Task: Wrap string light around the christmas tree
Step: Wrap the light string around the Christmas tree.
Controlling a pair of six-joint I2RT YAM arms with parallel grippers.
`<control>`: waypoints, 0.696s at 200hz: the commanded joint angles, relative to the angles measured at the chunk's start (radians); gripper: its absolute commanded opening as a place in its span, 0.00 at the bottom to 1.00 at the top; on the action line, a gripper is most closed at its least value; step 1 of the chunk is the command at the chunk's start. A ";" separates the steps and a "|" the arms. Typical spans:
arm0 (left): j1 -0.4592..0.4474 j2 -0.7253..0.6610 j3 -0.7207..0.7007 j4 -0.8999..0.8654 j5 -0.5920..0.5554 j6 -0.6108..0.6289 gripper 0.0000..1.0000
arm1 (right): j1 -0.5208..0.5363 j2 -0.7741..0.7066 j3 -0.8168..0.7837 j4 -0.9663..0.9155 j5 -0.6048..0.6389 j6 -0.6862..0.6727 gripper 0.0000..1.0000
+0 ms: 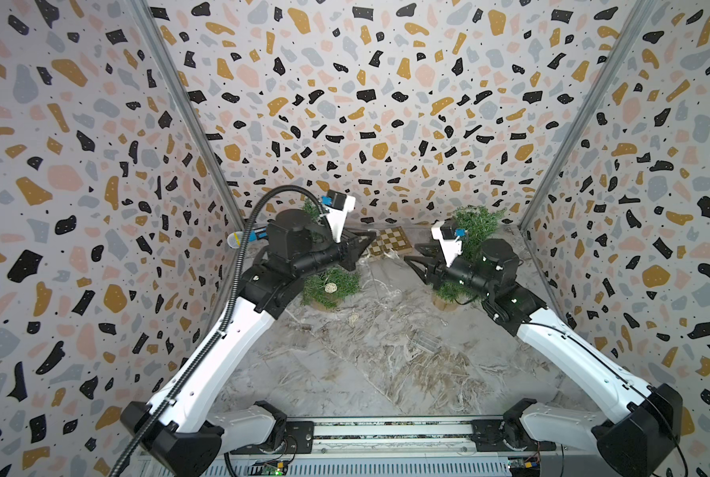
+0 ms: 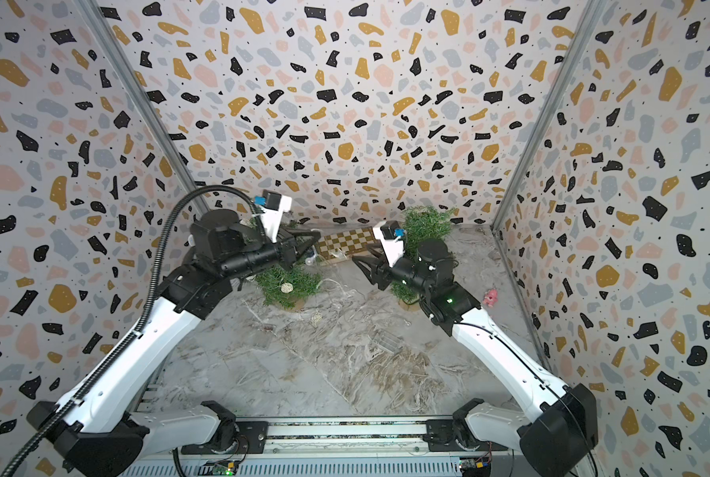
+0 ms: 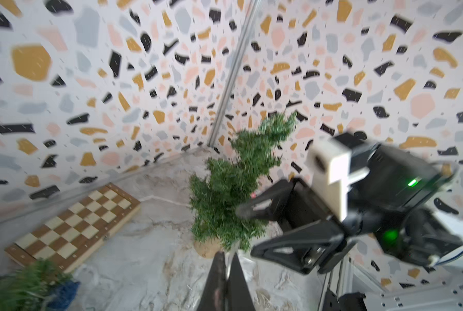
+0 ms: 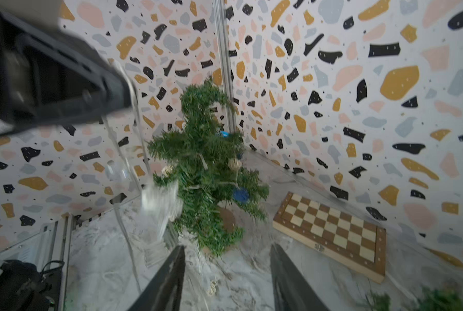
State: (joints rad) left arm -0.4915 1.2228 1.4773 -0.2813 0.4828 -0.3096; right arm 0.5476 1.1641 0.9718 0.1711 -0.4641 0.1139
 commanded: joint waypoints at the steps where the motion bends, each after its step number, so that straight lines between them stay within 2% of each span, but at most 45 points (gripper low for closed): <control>1: -0.011 0.030 0.069 -0.013 0.079 -0.036 0.00 | 0.005 -0.033 -0.091 0.053 -0.006 -0.051 0.53; 14: -0.012 0.039 0.095 -0.049 0.072 -0.013 0.00 | 0.034 -0.050 -0.153 0.052 0.054 -0.125 0.53; 31: -0.012 0.030 0.120 -0.093 0.033 0.038 0.00 | 0.123 -0.076 -0.262 0.093 0.199 -0.236 0.55; 58: -0.013 0.020 0.132 -0.106 0.063 0.052 0.00 | 0.170 -0.052 -0.319 0.177 0.228 -0.274 0.56; 89: -0.026 0.016 0.124 -0.099 0.092 0.051 0.00 | 0.193 0.015 -0.309 0.288 0.162 -0.229 0.61; 121: -0.032 0.017 0.132 -0.093 0.102 0.047 0.00 | 0.229 0.122 -0.307 0.450 0.207 -0.061 0.63; 139: -0.039 0.019 0.137 -0.087 0.114 0.042 0.00 | 0.276 0.178 -0.296 0.529 0.271 -0.037 0.59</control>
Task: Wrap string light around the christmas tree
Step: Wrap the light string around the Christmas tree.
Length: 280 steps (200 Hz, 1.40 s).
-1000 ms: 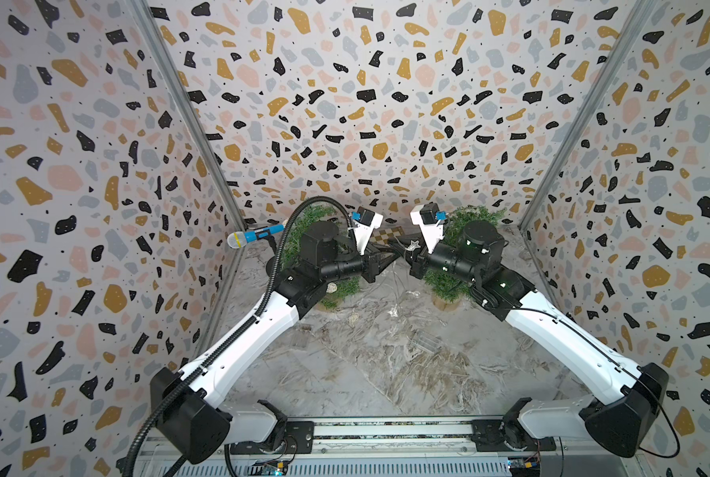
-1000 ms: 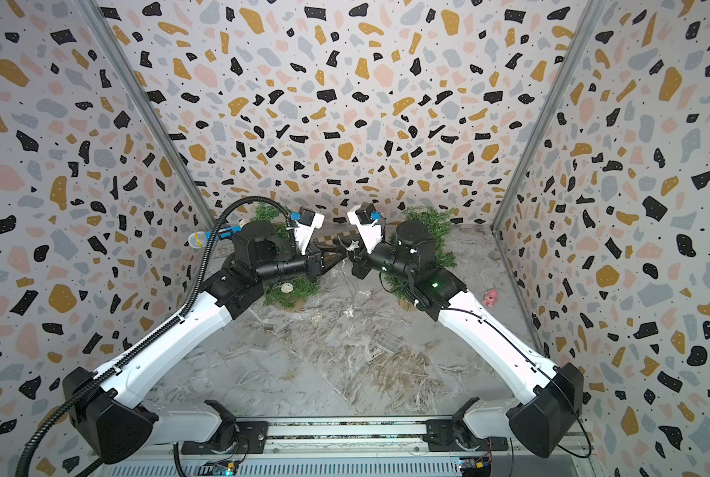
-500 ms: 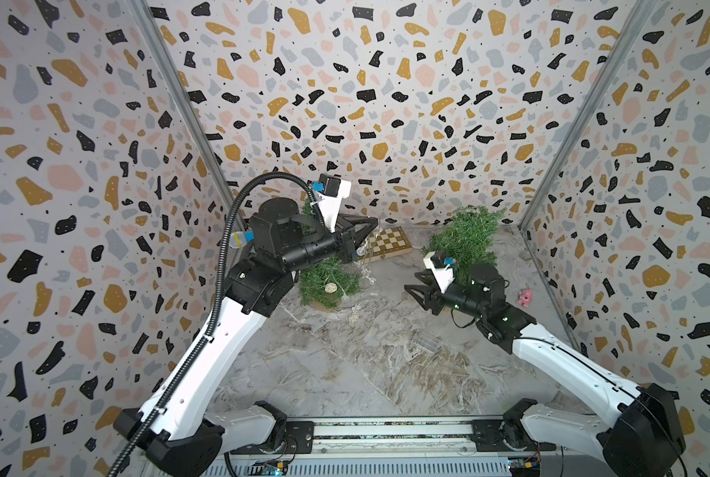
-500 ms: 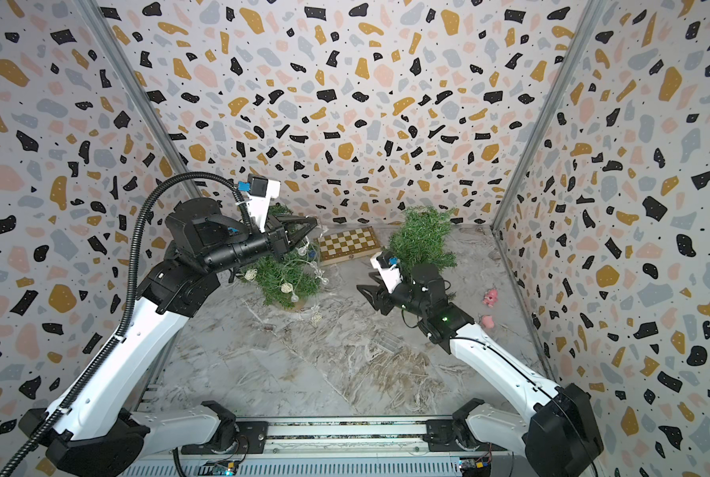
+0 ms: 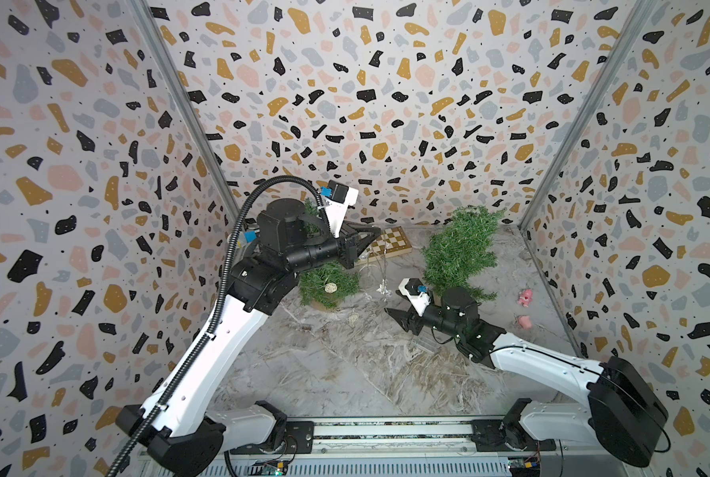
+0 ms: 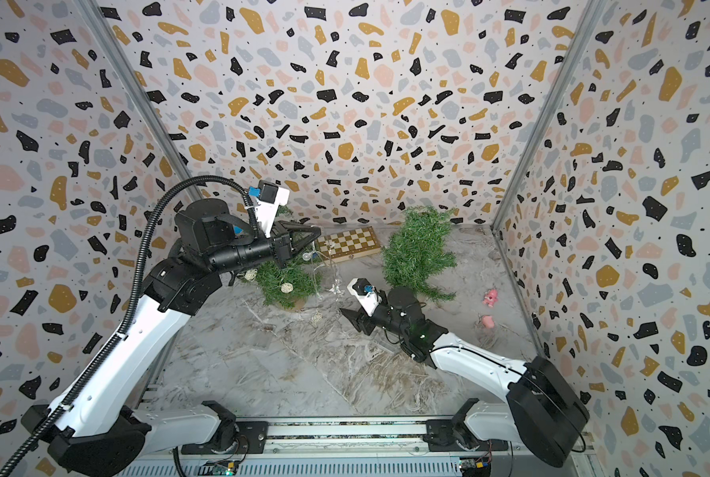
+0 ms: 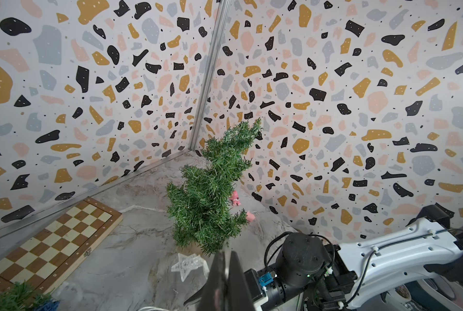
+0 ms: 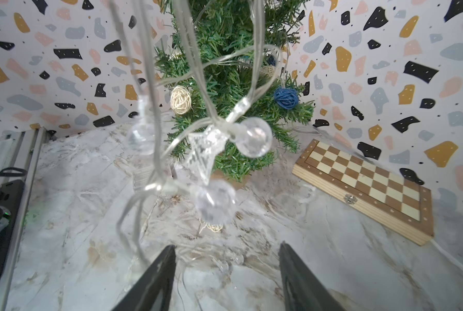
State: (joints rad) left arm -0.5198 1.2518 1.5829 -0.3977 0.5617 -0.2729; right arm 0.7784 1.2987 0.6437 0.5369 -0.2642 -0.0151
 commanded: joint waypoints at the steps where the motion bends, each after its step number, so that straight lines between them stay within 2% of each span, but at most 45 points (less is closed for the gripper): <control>1: -0.012 -0.009 0.032 0.030 0.037 0.006 0.00 | 0.047 0.048 0.033 0.166 0.074 0.092 0.59; 13: -0.013 -0.014 0.032 0.032 0.047 0.006 0.00 | 0.051 0.090 0.055 0.176 0.116 0.109 0.51; 34: -0.013 -0.019 0.034 0.002 0.011 0.036 0.00 | 0.050 0.111 0.078 0.152 0.157 0.119 0.28; 54: -0.013 -0.036 0.029 -0.045 -0.125 0.076 0.00 | 0.045 0.080 0.057 0.127 0.177 0.118 0.08; 62: -0.013 -0.044 0.032 -0.063 -0.205 0.087 0.00 | 0.038 0.074 0.051 0.096 0.179 0.119 0.05; 76: -0.012 -0.060 0.033 -0.069 -0.281 0.125 0.00 | 0.022 0.063 0.042 0.026 0.213 0.132 0.02; 90: -0.013 -0.065 0.042 -0.071 -0.289 0.143 0.00 | 0.002 0.042 0.020 -0.016 0.221 0.154 0.04; 96: -0.013 -0.060 0.048 -0.075 -0.275 0.147 0.00 | 0.003 0.024 0.013 -0.020 0.199 0.147 0.11; 110: -0.017 -0.052 0.042 -0.069 -0.229 0.138 0.00 | 0.034 -0.024 0.009 -0.018 0.172 0.128 0.36; 120: -0.024 -0.048 0.029 -0.058 -0.198 0.135 0.00 | 0.059 -0.049 0.032 -0.040 0.171 0.130 0.48; 132: -0.029 -0.043 0.012 -0.049 -0.175 0.131 0.00 | 0.077 -0.068 0.082 -0.083 0.198 0.151 0.56; 145: -0.030 -0.036 -0.005 -0.046 -0.162 0.130 0.00 | 0.078 -0.078 0.136 -0.115 0.221 0.191 0.58; 176: -0.034 -0.024 -0.014 -0.023 -0.124 0.112 0.00 | 0.078 -0.050 0.231 -0.119 0.169 0.236 0.58; 212: -0.063 -0.001 -0.027 -0.014 -0.102 0.106 0.00 | 0.081 0.005 0.328 -0.140 0.103 0.195 0.56; 220: -0.067 0.006 -0.033 -0.014 -0.095 0.106 0.00 | 0.082 0.019 0.348 -0.148 0.076 0.184 0.50; 236: -0.068 0.015 -0.038 -0.024 -0.102 0.124 0.00 | 0.082 0.040 0.369 -0.174 0.067 0.166 0.28; 245: -0.068 0.014 -0.039 -0.035 -0.144 0.147 0.00 | 0.082 0.040 0.357 -0.178 0.084 0.167 0.20; 255: -0.066 0.011 -0.026 -0.059 -0.206 0.174 0.00 | 0.081 0.036 0.330 -0.180 0.112 0.171 0.16; 280: -0.065 0.001 0.013 -0.075 -0.302 0.210 0.00 | 0.076 0.015 0.258 -0.218 0.183 0.163 0.14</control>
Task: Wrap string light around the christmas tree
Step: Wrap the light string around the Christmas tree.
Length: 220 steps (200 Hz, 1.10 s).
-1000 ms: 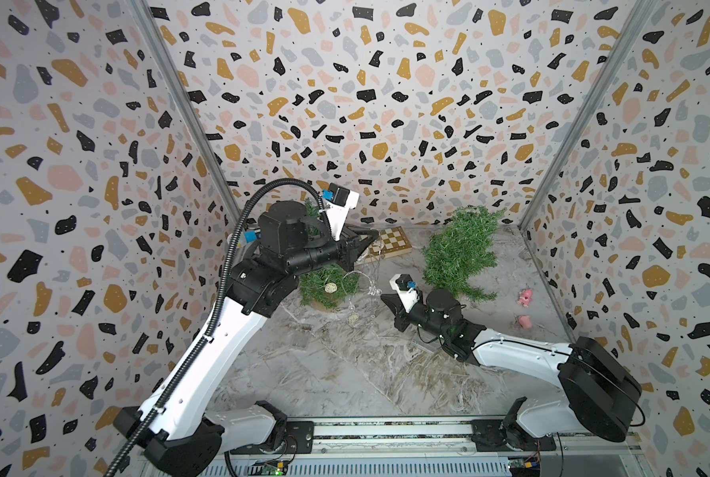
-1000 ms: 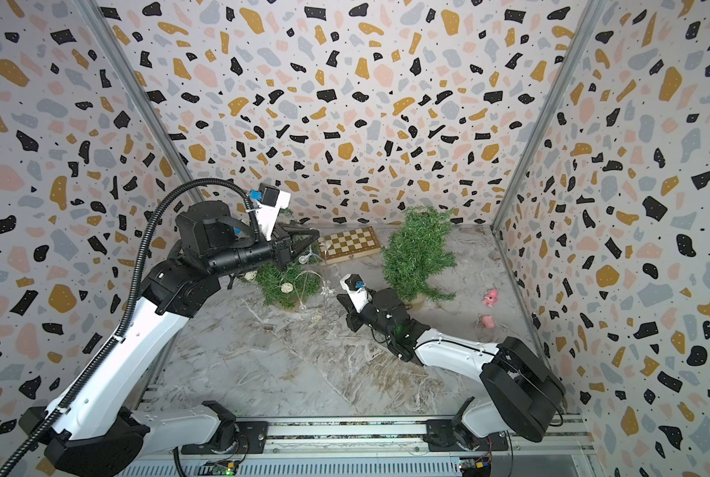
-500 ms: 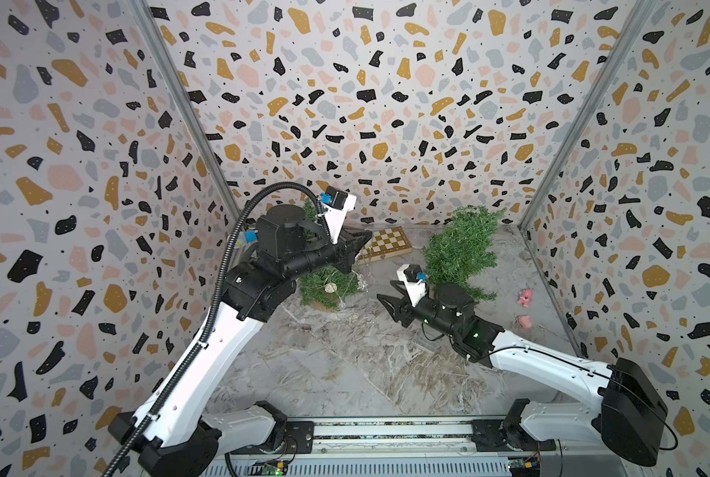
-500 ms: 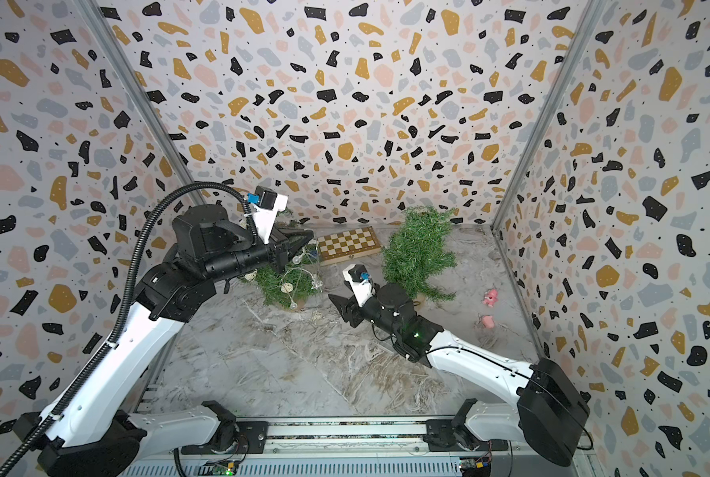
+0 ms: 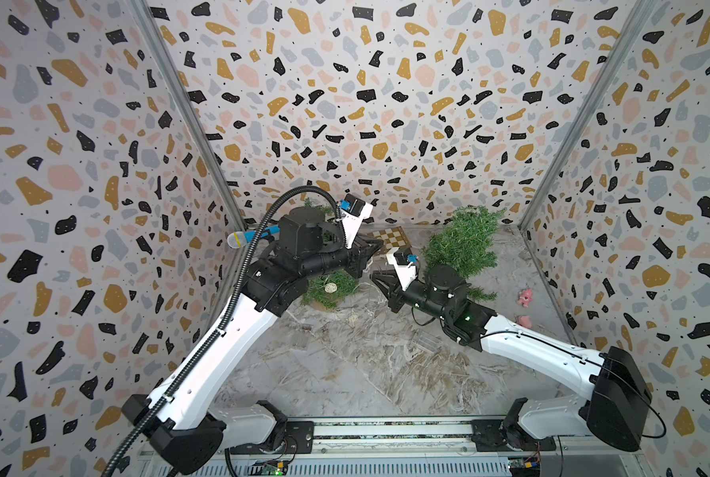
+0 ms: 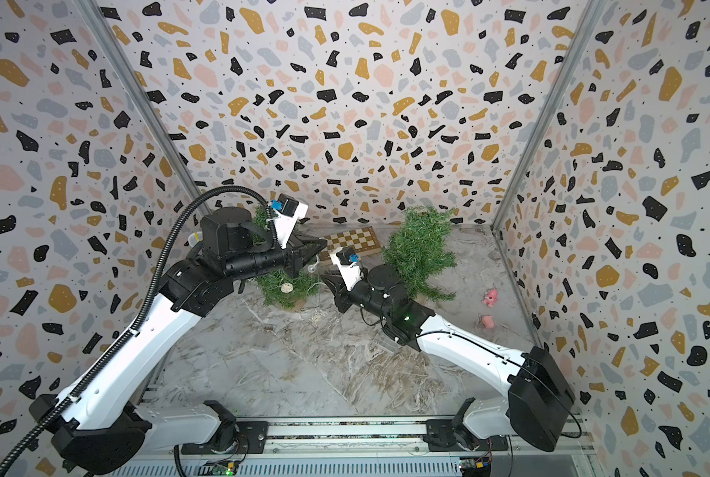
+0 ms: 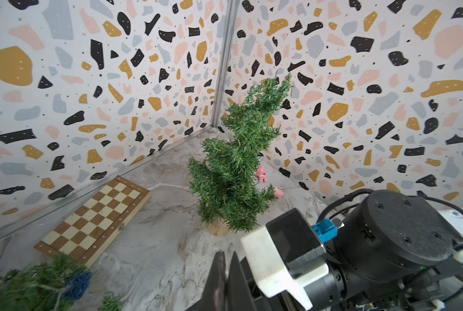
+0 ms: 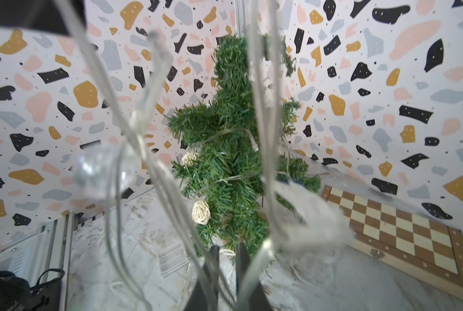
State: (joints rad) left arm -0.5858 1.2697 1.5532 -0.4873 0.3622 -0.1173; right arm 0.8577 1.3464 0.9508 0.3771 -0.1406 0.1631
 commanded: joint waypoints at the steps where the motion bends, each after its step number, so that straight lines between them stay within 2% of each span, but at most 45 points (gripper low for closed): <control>1: 0.001 -0.017 0.045 0.013 -0.103 0.056 0.00 | -0.003 -0.034 -0.052 -0.060 0.065 -0.017 0.14; 19: 0.001 -0.010 0.047 0.007 -0.114 0.073 0.00 | -0.016 -0.056 -0.087 -0.091 0.113 -0.028 0.10; 52: 0.001 -0.019 0.031 0.009 -0.195 0.079 0.00 | -0.094 -0.084 -0.130 -0.148 0.114 -0.029 0.00; 69: 0.001 -0.033 0.037 0.013 -0.220 0.084 0.00 | -0.134 -0.090 -0.136 -0.180 0.116 -0.030 0.00; 110: 0.001 -0.080 0.074 0.036 -0.350 0.123 0.00 | -0.182 -0.090 -0.109 -0.277 0.233 -0.031 0.00; 136: 0.001 -0.077 0.096 0.006 -0.337 0.184 0.00 | -0.190 -0.157 -0.083 -0.295 0.227 -0.049 0.00; 186: 0.001 -0.032 0.111 0.005 -0.309 0.161 0.00 | -0.190 -0.258 0.126 -0.353 0.092 -0.118 0.00; 220: 0.001 -0.005 0.108 0.014 -0.378 0.217 0.00 | -0.190 -0.261 0.309 -0.401 0.109 -0.211 0.00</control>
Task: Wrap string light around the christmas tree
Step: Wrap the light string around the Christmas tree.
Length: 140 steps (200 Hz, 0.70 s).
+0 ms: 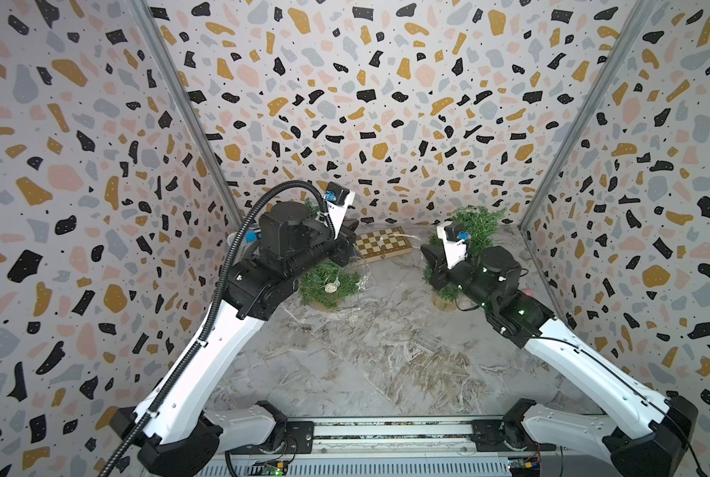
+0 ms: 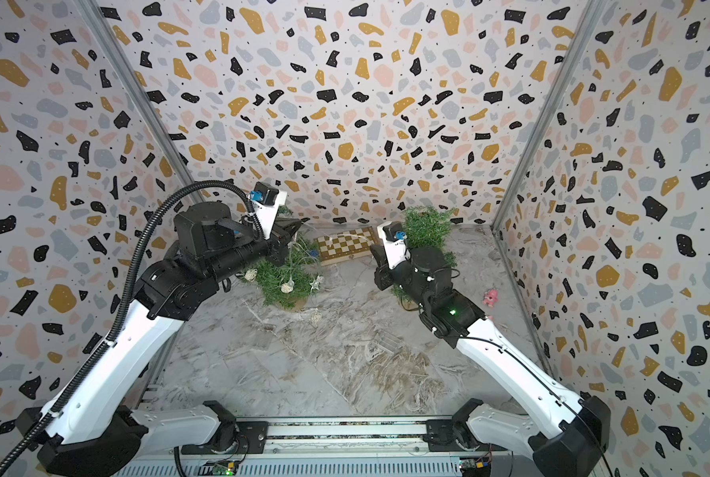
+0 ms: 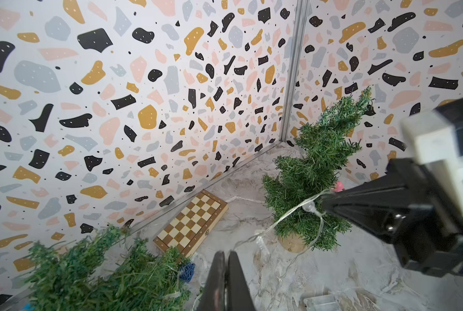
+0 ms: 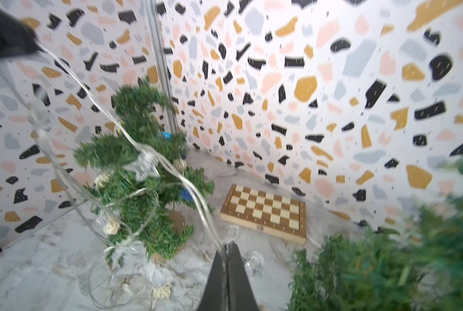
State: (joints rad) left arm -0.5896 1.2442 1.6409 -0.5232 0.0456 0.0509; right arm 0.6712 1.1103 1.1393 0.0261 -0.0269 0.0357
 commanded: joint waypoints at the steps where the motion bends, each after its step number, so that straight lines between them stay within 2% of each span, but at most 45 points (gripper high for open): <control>1: 0.005 0.021 0.021 0.050 -0.064 0.051 0.00 | -0.004 -0.024 0.125 -0.052 -0.004 -0.086 0.00; 78: 0.007 0.052 0.074 0.055 -0.222 0.214 0.00 | -0.023 0.113 0.437 -0.108 -0.023 -0.178 0.00; 140: 0.027 0.054 0.075 0.141 -0.570 0.266 0.00 | -0.043 0.083 0.499 -0.094 0.110 -0.240 0.00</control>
State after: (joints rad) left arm -0.5861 1.3037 1.6917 -0.4557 -0.2993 0.2722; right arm 0.6445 1.2350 1.5642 -0.0937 -0.0246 -0.1600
